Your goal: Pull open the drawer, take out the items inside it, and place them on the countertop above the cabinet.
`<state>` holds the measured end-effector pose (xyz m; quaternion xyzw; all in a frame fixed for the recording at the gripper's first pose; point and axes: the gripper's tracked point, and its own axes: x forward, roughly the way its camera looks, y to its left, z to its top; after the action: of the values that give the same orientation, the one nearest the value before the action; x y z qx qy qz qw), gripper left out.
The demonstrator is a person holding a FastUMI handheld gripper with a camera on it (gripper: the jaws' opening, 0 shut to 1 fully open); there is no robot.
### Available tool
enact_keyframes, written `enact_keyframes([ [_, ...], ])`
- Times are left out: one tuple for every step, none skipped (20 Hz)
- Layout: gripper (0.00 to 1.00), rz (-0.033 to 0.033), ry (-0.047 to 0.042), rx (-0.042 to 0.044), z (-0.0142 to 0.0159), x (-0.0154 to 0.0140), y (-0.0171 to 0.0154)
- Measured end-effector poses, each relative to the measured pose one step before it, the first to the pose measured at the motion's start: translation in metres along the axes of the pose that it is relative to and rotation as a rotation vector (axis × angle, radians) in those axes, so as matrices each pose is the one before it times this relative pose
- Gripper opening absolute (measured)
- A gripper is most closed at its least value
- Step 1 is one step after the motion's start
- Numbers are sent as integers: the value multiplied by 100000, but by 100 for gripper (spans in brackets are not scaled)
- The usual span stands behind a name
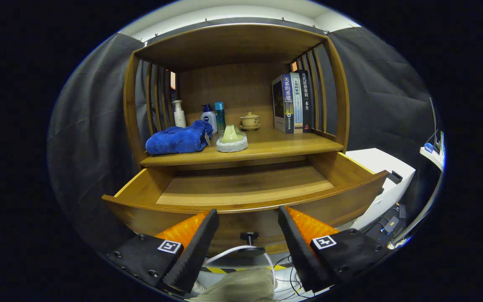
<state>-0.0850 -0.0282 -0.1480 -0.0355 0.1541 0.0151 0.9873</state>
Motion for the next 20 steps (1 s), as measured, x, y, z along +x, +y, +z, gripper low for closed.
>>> enact_keyframes([
  [97, 14, -342, 33, 561, 1170, 86],
  [97, 28, -717, 74, 704, 942, 114],
  [97, -262, -158, 913, 569, 1179, 135],
  [97, -291, 1137, -529, 185, 1161, -1],
  [97, -249, -683, -22, 484, 1091, 111],
  [97, -9, 240, 497, 303, 1049, 1],
  [97, -25, -362, 684, 395, 896, 79],
  [97, -24, -36, 22, 336, 845, 12],
  [97, -110, 73, -44, 158, 168, 703],
  [97, -119, 135, 72, 283, 734, 49],
  [97, -94, 124, 419, 207, 587, 13],
  [97, -81, 201, 705, 152, 692, -28],
  [97, -47, -86, 667, 225, 564, 73],
  [97, -9, 105, 222, 134, 551, -126],
  [97, 398, 1025, 374, -44, 179, 60],
  [97, 433, -607, 1007, 441, 367, 23],
  [97, 639, 400, 362, -419, -668, -64],
  [97, 206, -246, 553, -64, 439, -31],
  [97, 132, -1220, 1010, 259, -109, -1],
  [97, 257, 514, 315, -171, 4, 8],
])
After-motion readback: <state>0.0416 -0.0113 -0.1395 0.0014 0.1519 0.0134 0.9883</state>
